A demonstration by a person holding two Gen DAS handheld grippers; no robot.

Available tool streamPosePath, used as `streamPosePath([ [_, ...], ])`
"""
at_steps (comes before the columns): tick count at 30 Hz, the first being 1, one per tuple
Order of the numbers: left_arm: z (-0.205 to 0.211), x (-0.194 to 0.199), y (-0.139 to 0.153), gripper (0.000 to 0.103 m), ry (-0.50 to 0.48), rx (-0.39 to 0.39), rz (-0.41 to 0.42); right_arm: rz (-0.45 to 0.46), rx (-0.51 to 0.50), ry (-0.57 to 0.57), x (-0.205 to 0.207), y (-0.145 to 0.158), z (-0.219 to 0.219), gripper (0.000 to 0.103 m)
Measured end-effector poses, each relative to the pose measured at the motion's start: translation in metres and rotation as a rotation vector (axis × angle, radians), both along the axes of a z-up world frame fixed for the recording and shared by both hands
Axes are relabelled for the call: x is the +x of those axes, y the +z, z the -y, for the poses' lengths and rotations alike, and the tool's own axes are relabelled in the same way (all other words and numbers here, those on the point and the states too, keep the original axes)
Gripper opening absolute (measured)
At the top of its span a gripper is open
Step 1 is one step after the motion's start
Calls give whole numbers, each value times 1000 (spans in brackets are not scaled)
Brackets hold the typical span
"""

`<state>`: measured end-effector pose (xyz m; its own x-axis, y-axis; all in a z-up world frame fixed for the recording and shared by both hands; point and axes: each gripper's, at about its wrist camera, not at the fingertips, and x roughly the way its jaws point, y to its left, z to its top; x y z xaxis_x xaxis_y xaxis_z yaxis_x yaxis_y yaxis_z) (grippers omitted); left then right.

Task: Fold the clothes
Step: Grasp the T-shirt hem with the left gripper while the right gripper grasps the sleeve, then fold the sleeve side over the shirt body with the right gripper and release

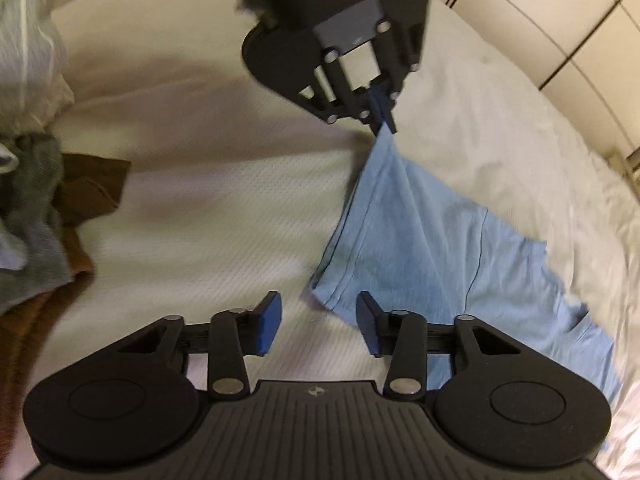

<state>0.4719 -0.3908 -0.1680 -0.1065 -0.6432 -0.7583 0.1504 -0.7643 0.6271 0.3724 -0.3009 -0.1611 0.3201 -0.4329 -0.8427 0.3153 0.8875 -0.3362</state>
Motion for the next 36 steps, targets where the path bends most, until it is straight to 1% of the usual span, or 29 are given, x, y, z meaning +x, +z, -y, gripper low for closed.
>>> streamPosePath([
  [4,1,-1,1,2,-13,9,-4,2,-56,-22,5,-11,4,37],
  [6,1,0,1,2,-16,11,-6,-12,-69,-10,7,-17,6,37],
  [9,1,1,-2,2,-13,15,-6,-49,-88,33,11,-28,5,31],
  [10,1,1,-3,2,-12,17,-6,-61,-94,44,11,-31,5,25],
  [11,0,1,-4,2,-10,19,-6,-61,-97,48,10,-32,6,15],
  [13,0,1,-4,2,-5,24,-9,-37,-92,45,7,-29,7,0],
  [16,1,-1,1,2,8,33,-18,40,-53,10,-1,-14,13,0],
  [18,5,-2,9,2,26,33,-36,126,6,-51,-11,3,22,0],
  [22,28,-9,35,2,110,59,-121,322,138,-223,-40,37,46,1],
  [24,41,-16,43,2,122,82,-145,406,211,-322,-55,48,59,1],
  [27,61,-32,47,2,120,119,-165,501,314,-485,-80,54,82,1],
  [30,76,-50,44,2,116,133,-180,545,376,-624,-103,49,99,2],
  [33,89,-68,39,3,111,130,-184,559,408,-717,-121,39,111,2],
  [36,102,-81,32,8,133,117,-195,572,447,-807,-138,31,117,3],
])
